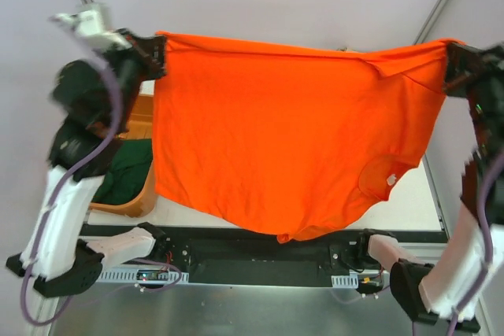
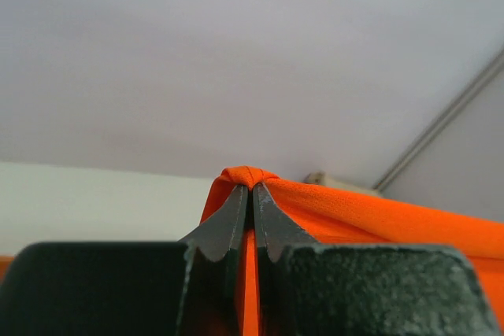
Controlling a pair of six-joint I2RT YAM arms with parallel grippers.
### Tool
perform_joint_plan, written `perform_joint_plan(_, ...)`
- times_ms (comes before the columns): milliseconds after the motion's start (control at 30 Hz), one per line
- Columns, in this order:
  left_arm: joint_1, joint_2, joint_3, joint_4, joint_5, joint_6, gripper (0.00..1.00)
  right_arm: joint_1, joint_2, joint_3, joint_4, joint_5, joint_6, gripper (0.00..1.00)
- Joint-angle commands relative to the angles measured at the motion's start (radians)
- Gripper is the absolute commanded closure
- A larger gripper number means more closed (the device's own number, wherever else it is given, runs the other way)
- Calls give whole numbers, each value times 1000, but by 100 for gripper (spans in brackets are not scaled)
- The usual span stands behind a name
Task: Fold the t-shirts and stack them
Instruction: Flatten out the tshirt, then fold the flattened tshirt in 1/3 of the way
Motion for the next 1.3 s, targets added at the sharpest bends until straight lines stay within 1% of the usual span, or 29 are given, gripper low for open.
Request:
perform_joint_plan(0, 93, 234, -147, -13, -91, -86, 100, 1, 209, -225, 73, -5, -25, 99)
perform_joint_plan(67, 147, 337, -221, -11, -5, -170, 100, 7, 267, -345, 133, -46, -31, 99)
perform_joint_plan(133, 170, 468, -240, -5, 35, -200, 100, 35, 336, -448, 187, 7, -46, 99)
perform_joint_plan(167, 173, 547, -228, -3, 46, -201, 100, 46, 384, -489, 205, 32, -53, 99)
perform_joint_plan(267, 195, 780, -148, -7, 113, -204, 100, 67, 529, -560, 270, 12, -42, 99)
perform_joint_plan(333, 213, 922, -96, -17, 144, -234, 100, 89, 640, -554, 290, 33, -40, 99)
perform_joint_plan(400, 230, 1008, -60, -17, 165, -249, 100, 103, 753, -522, 262, 73, -34, 99)
perform_joint_plan(467, 247, 1074, -30, -19, 181, -255, 100, 115, 841, -502, 250, 90, -27, 99)
perform_joint_plan(533, 258, 1120, -11, -17, 220, -258, 100, 121, 884, -505, 261, 86, -13, 99)
perform_joint_plan(700, 272, 1168, 23, -19, 227, -238, 100, 129, 912, -528, 276, 89, 7, 99)
perform_joint_plan(800, 278, 1157, 18, -17, 239, -234, 100, 130, 881, -559, 273, 75, 28, 99)
perform_joint_plan(1033, 279, 1065, -65, -13, 233, -209, 100, 139, 679, -756, 261, 61, 96, 98)
perform_joint_plan(1067, 279, 1051, -82, -11, 231, -206, 100, 161, 644, -790, 256, 64, 107, 98)
perform_joint_plan(1267, 279, 936, -189, 10, 259, -183, 100, 190, 450, -987, 255, 124, 168, 98)
